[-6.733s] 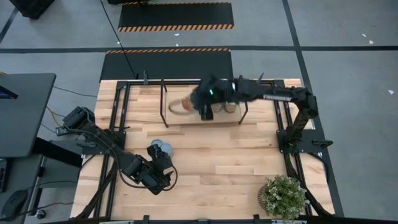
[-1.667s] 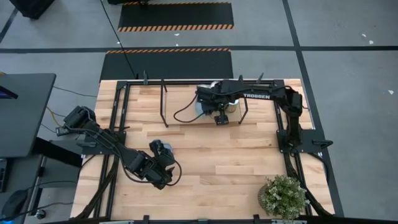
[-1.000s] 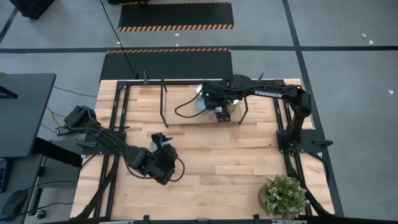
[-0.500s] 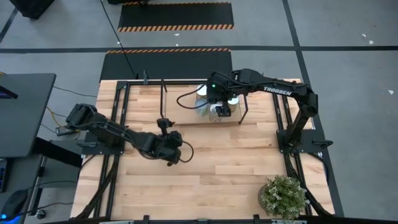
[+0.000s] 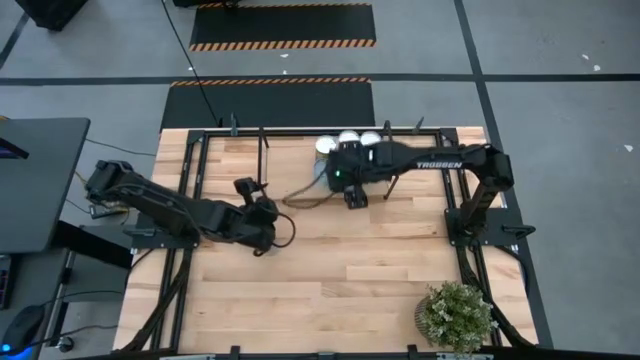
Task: Pick and place cans onto a shelf
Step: Adjust the canned peaches, then adjust the canned mixed vegetables, then put the canned chicken soup on the shelf
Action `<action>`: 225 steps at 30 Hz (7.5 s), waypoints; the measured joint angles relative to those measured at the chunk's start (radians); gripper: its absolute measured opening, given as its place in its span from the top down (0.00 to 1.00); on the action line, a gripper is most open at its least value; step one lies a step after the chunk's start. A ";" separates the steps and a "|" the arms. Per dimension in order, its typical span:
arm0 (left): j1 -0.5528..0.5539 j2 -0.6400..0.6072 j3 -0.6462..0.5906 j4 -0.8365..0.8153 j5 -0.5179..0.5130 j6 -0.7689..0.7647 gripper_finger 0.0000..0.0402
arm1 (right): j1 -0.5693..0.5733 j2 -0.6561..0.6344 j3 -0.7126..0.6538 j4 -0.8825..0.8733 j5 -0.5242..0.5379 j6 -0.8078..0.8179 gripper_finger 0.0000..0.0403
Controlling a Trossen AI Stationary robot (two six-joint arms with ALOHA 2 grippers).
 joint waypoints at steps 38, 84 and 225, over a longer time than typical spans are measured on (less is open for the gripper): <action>-0.001 -0.607 -0.427 0.390 0.119 0.039 0.01 | -0.041 0.002 -0.283 0.353 0.368 -0.052 0.06; -0.007 -0.611 -0.432 0.443 0.195 -0.039 0.01 | 0.010 0.198 -0.275 0.959 0.470 -0.311 0.06; -0.114 -0.173 -0.432 0.548 0.159 -0.251 0.01 | 0.217 0.343 0.129 0.397 -0.092 0.104 0.24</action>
